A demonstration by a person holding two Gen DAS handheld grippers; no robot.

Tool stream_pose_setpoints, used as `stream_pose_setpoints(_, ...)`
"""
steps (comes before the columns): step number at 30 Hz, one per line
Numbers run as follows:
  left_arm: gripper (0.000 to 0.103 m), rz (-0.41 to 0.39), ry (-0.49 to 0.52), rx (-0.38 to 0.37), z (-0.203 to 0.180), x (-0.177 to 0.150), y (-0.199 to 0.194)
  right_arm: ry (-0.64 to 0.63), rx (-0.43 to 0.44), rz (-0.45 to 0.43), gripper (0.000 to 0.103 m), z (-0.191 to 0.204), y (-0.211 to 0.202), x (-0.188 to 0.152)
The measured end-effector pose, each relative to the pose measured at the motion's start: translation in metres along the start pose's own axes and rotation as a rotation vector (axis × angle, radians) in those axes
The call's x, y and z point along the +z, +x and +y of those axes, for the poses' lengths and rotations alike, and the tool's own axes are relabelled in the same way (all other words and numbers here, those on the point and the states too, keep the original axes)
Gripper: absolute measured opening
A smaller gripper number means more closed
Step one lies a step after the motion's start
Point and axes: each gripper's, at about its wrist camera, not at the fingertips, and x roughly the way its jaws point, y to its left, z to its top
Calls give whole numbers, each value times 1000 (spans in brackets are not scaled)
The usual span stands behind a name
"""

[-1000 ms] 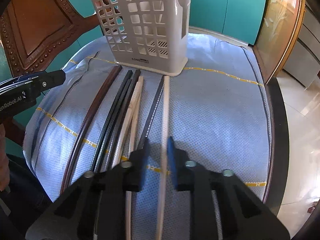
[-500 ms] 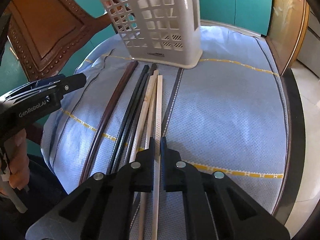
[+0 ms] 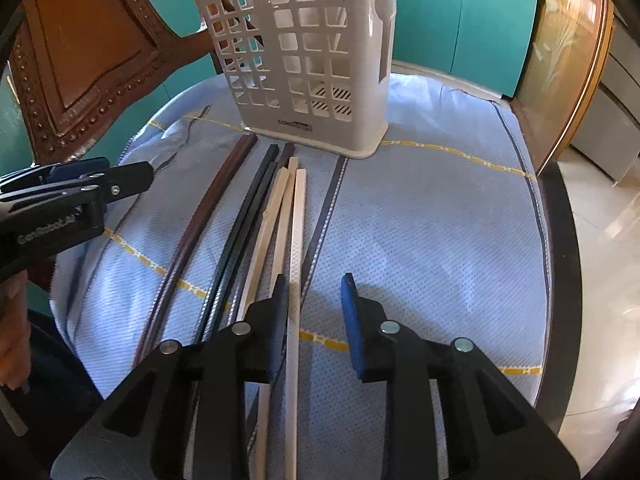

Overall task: Organize utensils
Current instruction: 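Move the right tool to another cream chopstick and close on it, then open the right tool over the cream chopstick while the left tool hovers over a brown chopstick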

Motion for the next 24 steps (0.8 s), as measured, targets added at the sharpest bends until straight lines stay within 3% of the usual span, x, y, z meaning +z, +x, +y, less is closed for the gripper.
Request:
stream_pose_setpoints(7,59,12,0,2,0,-1,2,-18,-44,-17,27,5,3,1)
stream_pose_setpoints(13,59,23,-3,11,1,-1,5,27,-37,1,7,-3,2,1)
stream_pose_setpoints(24,59,44,-3,21,-1,0,13,125,-57,38,6,-27,-3,1)
